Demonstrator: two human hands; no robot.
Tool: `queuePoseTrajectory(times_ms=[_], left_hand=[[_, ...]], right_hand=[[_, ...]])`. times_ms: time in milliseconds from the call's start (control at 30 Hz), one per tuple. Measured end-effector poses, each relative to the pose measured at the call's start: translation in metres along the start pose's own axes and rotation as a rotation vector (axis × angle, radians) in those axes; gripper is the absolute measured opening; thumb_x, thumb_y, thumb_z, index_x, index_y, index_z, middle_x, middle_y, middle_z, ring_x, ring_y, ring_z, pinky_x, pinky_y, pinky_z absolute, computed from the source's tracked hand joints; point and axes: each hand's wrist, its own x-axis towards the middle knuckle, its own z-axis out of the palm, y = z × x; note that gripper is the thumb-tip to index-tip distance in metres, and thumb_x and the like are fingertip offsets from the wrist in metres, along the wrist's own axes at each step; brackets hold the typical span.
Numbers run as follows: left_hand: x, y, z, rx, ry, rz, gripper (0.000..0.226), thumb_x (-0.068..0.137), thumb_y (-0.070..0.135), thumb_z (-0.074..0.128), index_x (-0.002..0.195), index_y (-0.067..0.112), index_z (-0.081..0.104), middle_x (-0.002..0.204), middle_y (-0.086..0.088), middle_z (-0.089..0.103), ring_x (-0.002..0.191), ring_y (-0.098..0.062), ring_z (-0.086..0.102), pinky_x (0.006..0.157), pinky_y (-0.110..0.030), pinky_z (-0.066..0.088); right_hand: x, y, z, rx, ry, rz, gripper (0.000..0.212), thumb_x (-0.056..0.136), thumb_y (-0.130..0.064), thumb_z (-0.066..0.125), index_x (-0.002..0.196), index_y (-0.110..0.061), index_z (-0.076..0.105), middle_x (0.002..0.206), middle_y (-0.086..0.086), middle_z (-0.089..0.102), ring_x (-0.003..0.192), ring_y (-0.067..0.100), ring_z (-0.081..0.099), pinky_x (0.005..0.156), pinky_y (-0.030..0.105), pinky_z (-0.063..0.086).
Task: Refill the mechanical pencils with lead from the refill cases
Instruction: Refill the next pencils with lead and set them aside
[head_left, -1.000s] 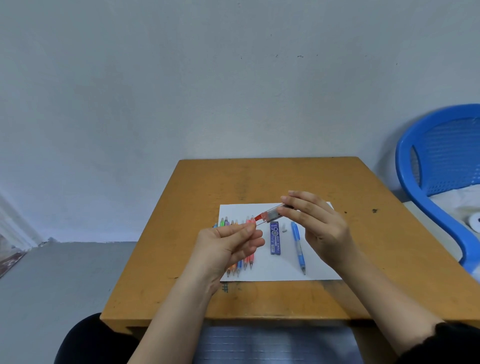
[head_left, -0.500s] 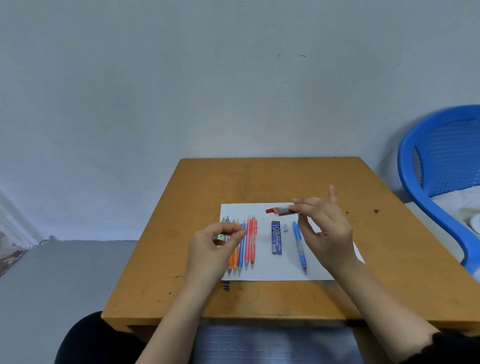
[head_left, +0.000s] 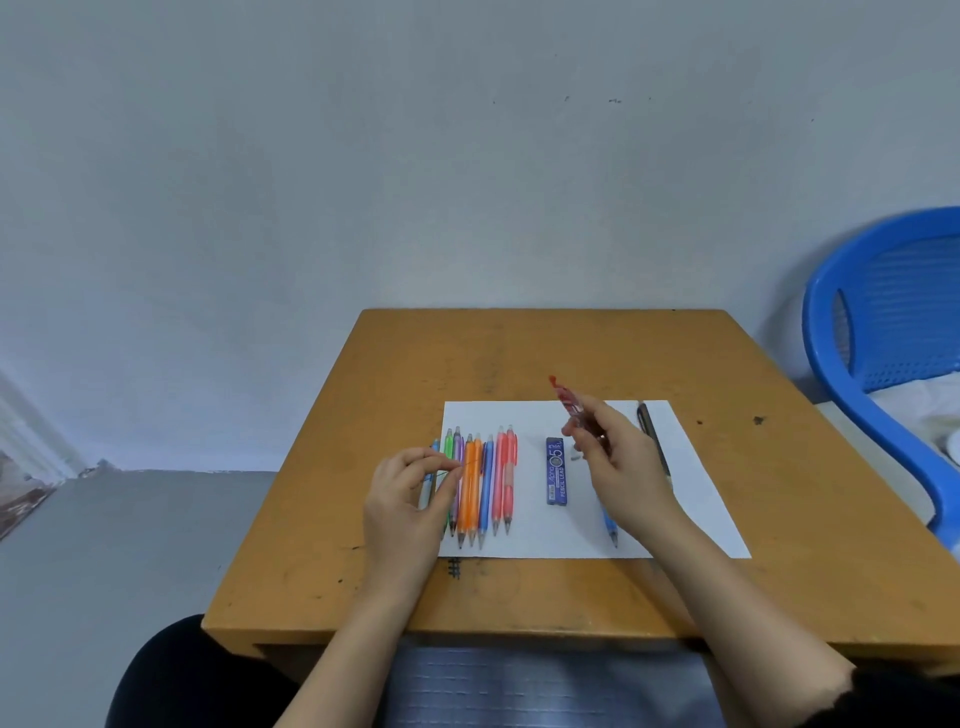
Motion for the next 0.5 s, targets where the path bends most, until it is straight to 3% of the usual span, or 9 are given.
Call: queuePoseTrajectory(times_ms=[100,200,333,500], left_hand=[[-0.001,-0.005,0.003,0.07,-0.017,0.044,0.018,0.081,0.031,0.068,0.093,0.019,0.073,0.099,0.024,0.054,0.103,0.009,0.049,0.077,-0.027,0.052],[-0.001,-0.008,0.005,0.15,0.002,0.12,0.015,0.081,0.026,0.07,0.093,0.017,0.073,0.1,0.016,0.056,0.098,0.006,0.048,0.077,-0.031,0.052],[0.0,-0.007,0.005,0.138,0.021,0.136,0.027,0.081,0.037,0.061,0.093,0.016,0.073,0.101,0.016,0.056,0.1,0.011,0.047,0.075,-0.025,0.048],[0.001,-0.014,0.006,0.193,0.05,0.184,0.015,0.084,0.027,0.069,0.091,0.015,0.073,0.097,0.011,0.059,0.095,0.0,0.049,0.074,-0.032,0.048]], right_hand=[[0.002,-0.002,0.002,0.104,0.005,0.015,0.036,0.1,-0.015,0.041,0.13,-0.034,0.046,0.09,-0.01,0.058,0.087,0.005,0.053,0.078,0.018,0.044],[0.004,-0.007,0.002,0.215,0.001,0.035,0.041,0.099,-0.011,0.045,0.122,-0.045,0.045,0.097,-0.009,0.061,0.095,0.008,0.056,0.078,0.014,0.047],[0.007,-0.012,0.004,0.347,0.046,0.118,0.053,0.094,-0.001,0.051,0.131,-0.039,0.044,0.097,-0.008,0.059,0.088,0.009,0.066,0.068,0.015,0.053],[0.011,-0.014,0.004,0.337,0.072,0.137,0.06,0.092,-0.002,0.055,0.138,-0.037,0.04,0.092,-0.002,0.055,0.082,0.013,0.07,0.069,0.027,0.059]])
